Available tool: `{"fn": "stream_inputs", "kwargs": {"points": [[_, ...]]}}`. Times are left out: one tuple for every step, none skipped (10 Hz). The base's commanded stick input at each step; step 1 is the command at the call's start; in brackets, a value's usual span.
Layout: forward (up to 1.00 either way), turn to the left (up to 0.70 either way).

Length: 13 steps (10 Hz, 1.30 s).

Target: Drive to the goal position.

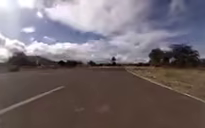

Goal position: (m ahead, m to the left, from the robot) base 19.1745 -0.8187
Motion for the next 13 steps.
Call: {"fn": "stream_inputs", "kwargs": {"points": [[0.7, 0.0], [0.7, 0.0], [0.7, 0.0], [0.7, 0.0], [0.7, 0.0], [0.7, 0.0], [0.7, 0.0], [0.7, 0.0], [0.7, 0.0], [0.7, 0.0], [0.7, 0.0], [0.7, 0.0], [0.7, 0.0]]}}
